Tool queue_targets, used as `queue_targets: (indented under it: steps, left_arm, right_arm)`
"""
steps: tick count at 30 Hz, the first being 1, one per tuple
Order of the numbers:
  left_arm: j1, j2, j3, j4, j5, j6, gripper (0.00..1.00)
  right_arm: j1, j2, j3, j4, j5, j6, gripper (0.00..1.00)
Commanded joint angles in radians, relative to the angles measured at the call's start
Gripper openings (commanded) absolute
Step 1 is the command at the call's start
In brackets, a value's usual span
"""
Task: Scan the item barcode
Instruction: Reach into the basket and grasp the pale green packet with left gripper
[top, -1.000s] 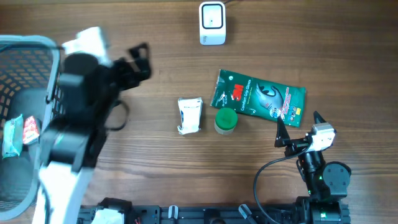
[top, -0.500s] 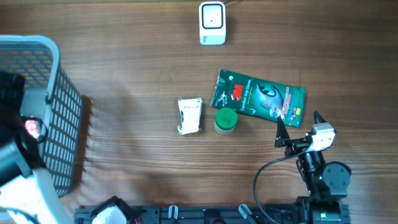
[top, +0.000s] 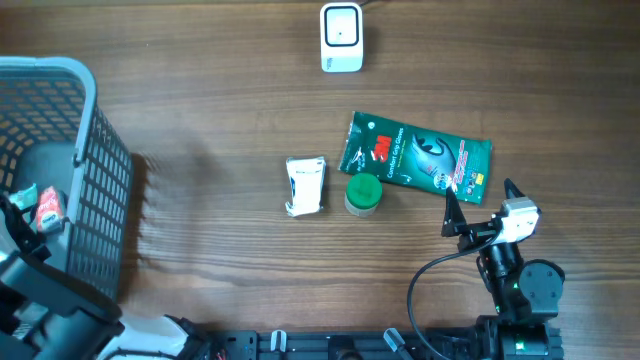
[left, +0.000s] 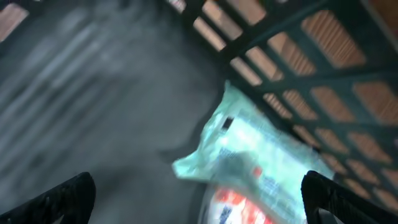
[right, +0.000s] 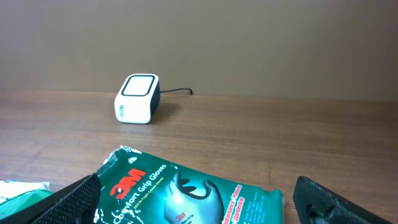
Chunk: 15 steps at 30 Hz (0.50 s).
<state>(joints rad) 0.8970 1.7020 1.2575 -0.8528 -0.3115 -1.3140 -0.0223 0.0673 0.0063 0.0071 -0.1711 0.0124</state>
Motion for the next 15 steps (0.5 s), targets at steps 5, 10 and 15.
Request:
queue_targets:
  steps: [5, 10, 15]
  left_arm:
    - [0.005, 0.065, -0.001, 0.058, -0.056, -0.026, 0.54]
    - [0.002, 0.112, -0.085, 0.163, -0.049, -0.026, 0.66]
    - [0.002, 0.120, -0.136, 0.233, -0.019, -0.026, 0.04]
  right_arm:
    - [0.002, -0.004, -0.001, 0.005, 0.006, -0.012, 1.00]
    - [0.002, -0.004, -0.001, 0.005, 0.006, -0.012, 1.00]
    - [0.002, -0.004, -0.001, 0.005, 0.006, -0.012, 1.00]
